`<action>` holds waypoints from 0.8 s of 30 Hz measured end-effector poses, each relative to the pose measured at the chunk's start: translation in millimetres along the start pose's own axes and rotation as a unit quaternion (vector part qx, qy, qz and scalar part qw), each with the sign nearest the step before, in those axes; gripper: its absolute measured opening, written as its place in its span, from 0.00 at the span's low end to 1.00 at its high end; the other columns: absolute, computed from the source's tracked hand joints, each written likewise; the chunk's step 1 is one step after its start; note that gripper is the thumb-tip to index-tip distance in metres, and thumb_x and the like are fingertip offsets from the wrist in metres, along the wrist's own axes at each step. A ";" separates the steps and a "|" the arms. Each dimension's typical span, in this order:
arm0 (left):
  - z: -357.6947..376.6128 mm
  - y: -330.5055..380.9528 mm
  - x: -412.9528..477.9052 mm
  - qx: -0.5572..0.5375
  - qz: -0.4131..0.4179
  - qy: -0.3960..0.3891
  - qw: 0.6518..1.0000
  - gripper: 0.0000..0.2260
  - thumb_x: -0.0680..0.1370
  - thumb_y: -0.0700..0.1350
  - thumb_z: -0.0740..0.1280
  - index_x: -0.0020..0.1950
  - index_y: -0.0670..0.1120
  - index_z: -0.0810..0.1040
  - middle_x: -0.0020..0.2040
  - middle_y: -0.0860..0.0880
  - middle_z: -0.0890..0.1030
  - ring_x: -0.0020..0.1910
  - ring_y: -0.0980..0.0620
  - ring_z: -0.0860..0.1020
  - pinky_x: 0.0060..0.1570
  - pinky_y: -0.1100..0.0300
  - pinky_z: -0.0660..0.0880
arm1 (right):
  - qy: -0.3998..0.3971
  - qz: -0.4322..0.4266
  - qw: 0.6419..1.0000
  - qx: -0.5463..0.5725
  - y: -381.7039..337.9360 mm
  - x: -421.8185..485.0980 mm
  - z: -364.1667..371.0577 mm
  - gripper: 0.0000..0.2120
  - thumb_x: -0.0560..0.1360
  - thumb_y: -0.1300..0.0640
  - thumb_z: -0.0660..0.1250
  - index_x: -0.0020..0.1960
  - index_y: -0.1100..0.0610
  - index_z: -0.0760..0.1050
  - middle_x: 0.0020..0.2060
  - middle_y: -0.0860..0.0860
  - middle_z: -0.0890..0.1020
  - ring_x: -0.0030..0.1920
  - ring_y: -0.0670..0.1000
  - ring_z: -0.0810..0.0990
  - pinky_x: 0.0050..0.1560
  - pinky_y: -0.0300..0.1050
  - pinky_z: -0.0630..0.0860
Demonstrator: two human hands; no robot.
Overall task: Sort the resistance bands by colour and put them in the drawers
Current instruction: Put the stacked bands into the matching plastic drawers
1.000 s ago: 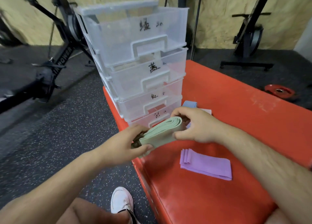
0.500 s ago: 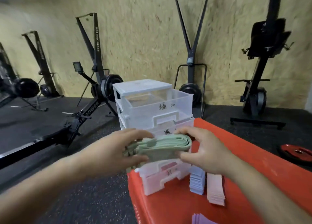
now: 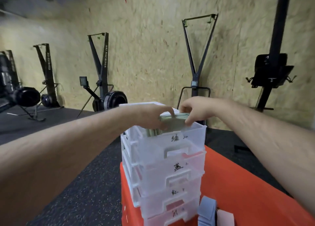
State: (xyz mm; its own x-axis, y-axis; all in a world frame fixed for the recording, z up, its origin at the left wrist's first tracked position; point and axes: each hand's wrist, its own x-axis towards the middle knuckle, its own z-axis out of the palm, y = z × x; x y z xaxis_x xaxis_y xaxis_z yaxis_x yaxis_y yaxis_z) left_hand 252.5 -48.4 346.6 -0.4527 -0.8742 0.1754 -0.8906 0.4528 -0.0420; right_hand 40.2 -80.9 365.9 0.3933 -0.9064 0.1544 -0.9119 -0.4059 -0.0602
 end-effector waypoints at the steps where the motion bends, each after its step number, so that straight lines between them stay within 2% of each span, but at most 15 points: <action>1: 7.3 -5.0 7.6 0.006 0.002 -0.015 1.000 0.20 0.78 0.53 0.66 0.68 0.63 0.65 0.51 0.52 0.77 0.40 0.56 0.74 0.38 0.60 0.72 | -0.018 0.001 1.000 -0.008 0.4 6.6 4.6 0.14 0.67 0.50 0.77 0.50 0.45 0.77 0.46 0.43 0.80 0.46 0.47 0.79 0.43 0.46 0.77; 4: 23.5 -14.7 24.6 0.009 -0.004 -0.059 0.998 0.20 0.78 0.51 0.66 0.68 0.64 0.65 0.50 0.51 0.78 0.43 0.51 0.78 0.42 0.53 0.79 | -0.079 0.010 0.996 -0.026 0.2 22.2 18.0 0.13 0.70 0.52 0.75 0.54 0.46 0.78 0.48 0.43 0.79 0.45 0.46 0.78 0.37 0.41 0.72; 7: 40.4 -18.8 35.2 0.020 0.021 -0.086 0.996 0.16 0.80 0.54 0.61 0.68 0.64 0.67 0.49 0.54 0.77 0.42 0.54 0.77 0.42 0.56 0.75 | -0.140 0.023 0.988 -0.063 -3.3 33.2 32.7 0.14 0.74 0.56 0.69 0.58 0.46 0.78 0.53 0.46 0.80 0.45 0.46 0.77 0.37 0.39 0.71; 9: 53.0 -20.0 40.3 0.011 0.046 -0.093 0.995 0.15 0.82 0.52 0.59 0.68 0.61 0.69 0.54 0.55 0.75 0.48 0.50 0.75 0.52 0.54 0.72 | -0.173 0.025 0.981 -0.085 -5.8 38.5 40.3 0.16 0.76 0.60 0.66 0.62 0.47 0.78 0.58 0.47 0.80 0.47 0.46 0.78 0.37 0.38 0.71; 11: 61.6 -23.0 44.2 -0.016 0.049 -0.086 0.995 0.13 0.83 0.49 0.58 0.67 0.58 0.71 0.54 0.56 0.71 0.54 0.48 0.73 0.57 0.54 0.69 | -0.196 0.035 0.977 -0.082 -6.9 42.1 42.2 0.17 0.76 0.59 0.66 0.64 0.47 0.78 0.60 0.47 0.80 0.55 0.48 0.79 0.41 0.39 0.73; 14: 54.2 -20.1 40.3 -0.018 0.036 -0.103 0.994 0.15 0.82 0.48 0.59 0.69 0.57 0.71 0.54 0.55 0.73 0.50 0.50 0.71 0.52 0.58 0.68 | -0.220 0.060 0.974 -0.015 -1.4 42.5 35.3 0.19 0.75 0.55 0.71 0.65 0.45 0.78 0.61 0.46 0.80 0.58 0.48 0.79 0.48 0.43 0.75; 16: 44.0 -14.9 31.4 -0.037 0.014 -0.134 0.990 0.17 0.81 0.49 0.61 0.70 0.59 0.70 0.56 0.56 0.73 0.50 0.53 0.72 0.51 0.60 0.69 | -0.218 0.058 0.972 0.061 2.8 35.3 28.7 0.21 0.75 0.56 0.71 0.66 0.45 0.78 0.61 0.46 0.80 0.59 0.47 0.79 0.57 0.44 0.76; 18: 36.5 -12.4 22.8 -0.074 -0.012 -0.111 0.991 0.15 0.79 0.53 0.63 0.67 0.60 0.72 0.54 0.57 0.76 0.50 0.53 0.77 0.51 0.59 0.75 | -0.149 0.038 0.980 0.126 8.8 25.2 25.3 0.21 0.74 0.57 0.70 0.65 0.44 0.78 0.61 0.44 0.81 0.61 0.46 0.79 0.66 0.46 0.73; 19: 33.8 -12.1 18.4 -0.098 -0.019 -0.072 0.992 0.13 0.79 0.55 0.64 0.63 0.60 0.75 0.52 0.58 0.78 0.50 0.53 0.79 0.53 0.58 0.76 | -0.085 0.024 0.983 0.163 10.9 17.4 26.7 0.20 0.73 0.57 0.69 0.63 0.43 0.79 0.60 0.43 0.81 0.60 0.45 0.78 0.66 0.47 0.73; 21: 32.8 -10.3 4.5 -0.114 -0.011 0.051 0.992 0.06 0.79 0.56 0.64 0.53 0.58 0.78 0.49 0.60 0.77 0.50 0.53 0.78 0.53 0.56 0.76 | 0.088 -0.002 0.972 0.219 12.4 -2.5 38.6 0.14 0.73 0.57 0.67 0.55 0.43 0.81 0.57 0.44 0.80 0.58 0.48 0.78 0.63 0.49 0.75; 22: 34.0 -5.9 -6.5 -0.087 0.006 0.131 0.988 0.06 0.80 0.54 0.64 0.51 0.57 0.79 0.49 0.58 0.77 0.49 0.52 0.78 0.52 0.55 0.76 | 0.181 -0.016 0.959 0.217 9.8 -17.2 50.2 0.11 0.72 0.56 0.67 0.51 0.44 0.81 0.54 0.44 0.78 0.57 0.49 0.76 0.60 0.48 0.75; 24: 45.8 9.5 -34.0 0.022 0.062 0.289 0.955 0.07 0.80 0.51 0.63 0.48 0.51 0.79 0.48 0.53 0.76 0.47 0.49 0.75 0.48 0.52 0.74 | 0.328 -0.036 0.925 0.187 -2.0 -50.8 82.6 0.05 0.72 0.54 0.66 0.47 0.47 0.78 0.49 0.44 0.74 0.55 0.49 0.72 0.54 0.46 0.72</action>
State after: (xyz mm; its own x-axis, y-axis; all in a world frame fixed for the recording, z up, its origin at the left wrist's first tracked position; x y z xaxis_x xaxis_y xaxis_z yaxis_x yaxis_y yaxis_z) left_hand 257.5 -22.4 295.2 -0.4673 -0.5653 0.6798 -0.8383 0.5275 -0.1377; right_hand 31.7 -43.7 276.7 0.1827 -0.6591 0.7295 -0.7336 -0.5854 -0.3452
